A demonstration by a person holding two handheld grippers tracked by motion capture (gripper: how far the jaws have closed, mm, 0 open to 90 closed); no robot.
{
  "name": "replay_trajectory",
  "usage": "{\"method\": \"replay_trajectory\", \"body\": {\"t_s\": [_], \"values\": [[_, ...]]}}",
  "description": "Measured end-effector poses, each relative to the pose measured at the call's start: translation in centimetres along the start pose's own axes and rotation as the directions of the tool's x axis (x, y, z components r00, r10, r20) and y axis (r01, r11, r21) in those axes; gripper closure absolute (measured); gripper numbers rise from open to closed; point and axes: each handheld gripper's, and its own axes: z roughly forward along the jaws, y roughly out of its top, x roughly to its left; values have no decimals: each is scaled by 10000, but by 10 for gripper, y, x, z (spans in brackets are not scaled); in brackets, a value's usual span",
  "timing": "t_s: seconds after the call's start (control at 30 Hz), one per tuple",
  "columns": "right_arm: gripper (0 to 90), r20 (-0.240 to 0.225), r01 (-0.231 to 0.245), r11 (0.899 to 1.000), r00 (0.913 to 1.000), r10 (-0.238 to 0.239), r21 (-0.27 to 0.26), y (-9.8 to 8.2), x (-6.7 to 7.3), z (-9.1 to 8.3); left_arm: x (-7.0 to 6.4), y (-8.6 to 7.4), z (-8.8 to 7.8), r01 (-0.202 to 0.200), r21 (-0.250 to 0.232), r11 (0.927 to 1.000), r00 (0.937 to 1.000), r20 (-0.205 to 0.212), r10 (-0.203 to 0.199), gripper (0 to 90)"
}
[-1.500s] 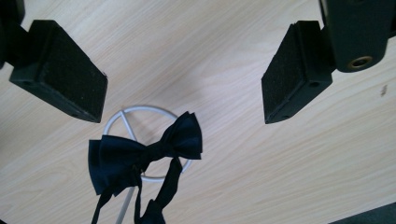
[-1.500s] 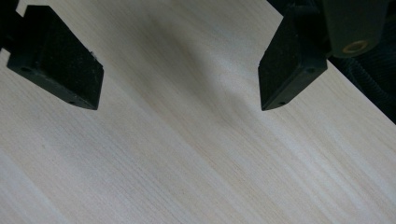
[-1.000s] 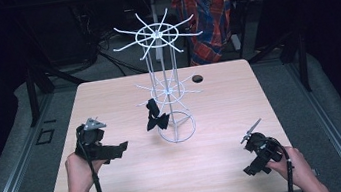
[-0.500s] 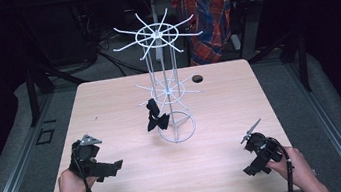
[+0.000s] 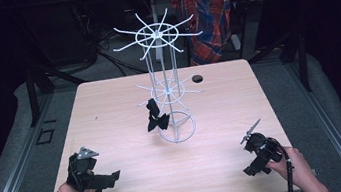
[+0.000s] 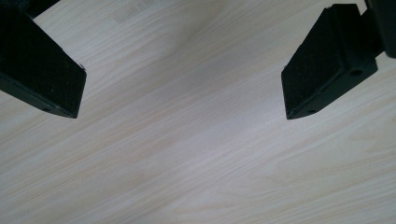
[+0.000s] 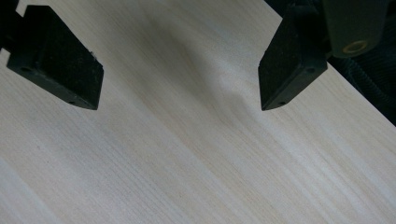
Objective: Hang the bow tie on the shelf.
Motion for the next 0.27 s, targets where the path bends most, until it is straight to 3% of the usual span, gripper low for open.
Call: {"method": "replay_trajectory", "body": {"t_s": [0.07,0.17,0.27], "values": [[139,-17,2,10000,10000,-2,-19,0,0,0,0,-3,2,-19,227,9997,10000,-72,21,3],[139,-17,3,10000,10000,-3,90,1,0,0,0,-2,1,-105,14,9999,9999,-95,105,3],[139,3,8,10000,10000,-8,68,1,1,1,-1,-2,4,-104,119,9999,9999,8,103,3]]}}
